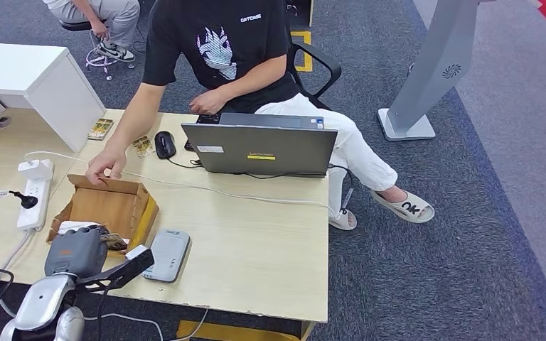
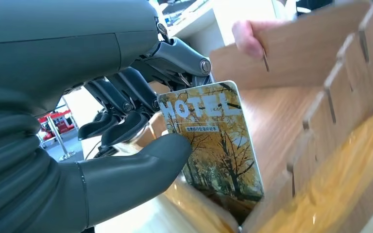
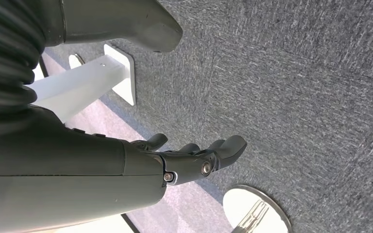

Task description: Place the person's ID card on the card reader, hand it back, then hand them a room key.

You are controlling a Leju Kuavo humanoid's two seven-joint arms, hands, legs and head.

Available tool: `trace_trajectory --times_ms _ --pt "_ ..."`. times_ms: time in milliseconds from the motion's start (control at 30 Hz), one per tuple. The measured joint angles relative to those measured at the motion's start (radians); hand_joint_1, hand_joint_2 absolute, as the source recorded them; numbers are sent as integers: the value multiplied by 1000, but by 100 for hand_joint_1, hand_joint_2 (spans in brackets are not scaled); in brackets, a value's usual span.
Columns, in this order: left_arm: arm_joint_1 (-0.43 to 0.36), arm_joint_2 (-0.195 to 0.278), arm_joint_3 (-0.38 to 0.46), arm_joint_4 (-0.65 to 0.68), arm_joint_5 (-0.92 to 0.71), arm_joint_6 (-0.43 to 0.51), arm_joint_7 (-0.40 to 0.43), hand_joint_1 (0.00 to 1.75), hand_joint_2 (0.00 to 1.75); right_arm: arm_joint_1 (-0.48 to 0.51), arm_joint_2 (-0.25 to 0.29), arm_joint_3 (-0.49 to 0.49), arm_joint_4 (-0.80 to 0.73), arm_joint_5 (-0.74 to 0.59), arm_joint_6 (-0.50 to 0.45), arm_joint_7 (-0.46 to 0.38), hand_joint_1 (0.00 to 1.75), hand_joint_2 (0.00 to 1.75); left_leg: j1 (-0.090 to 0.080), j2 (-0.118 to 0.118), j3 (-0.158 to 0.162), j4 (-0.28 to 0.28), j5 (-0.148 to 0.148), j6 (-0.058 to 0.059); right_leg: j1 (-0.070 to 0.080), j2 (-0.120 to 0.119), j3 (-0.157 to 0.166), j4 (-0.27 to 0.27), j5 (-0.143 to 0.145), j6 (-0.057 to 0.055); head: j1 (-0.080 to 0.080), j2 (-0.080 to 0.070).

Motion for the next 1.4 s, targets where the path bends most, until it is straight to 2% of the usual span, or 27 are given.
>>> trace_trajectory --times_ms 333,533,900,1200,1400 --pt "-1 -7 0 -27 9 6 -6 175 175 0 0 0 0 0 2 0 0 175 0 0 0 0 0 0 0 0 0 0 0 0 0 0" --pt "-15 -13 2 -93 92 33 -31 175 175 1 1 0 -13 0 15 1 0 175 0 0 0 0 0 0 0 0 0 0 0 0 0 0" --pt "-91 -35 35 -265 253 66 -67 175 175 2 4 0 -44 0 26 -2 0 175 0 0 0 0 0 0 0 0 0 0 0 0 0 0" --pt "-155 -55 96 -316 324 119 -104 175 175 2 6 0 -52 0 26 -10 0 175 0 0 0 0 0 0 0 0 0 0 0 0 0 0" --pt "-223 -80 156 -324 395 100 -101 175 175 2 6 1 -56 0 33 -7 0 175 0 0 0 0 0 0 0 0 0 0 0 0 0 0"
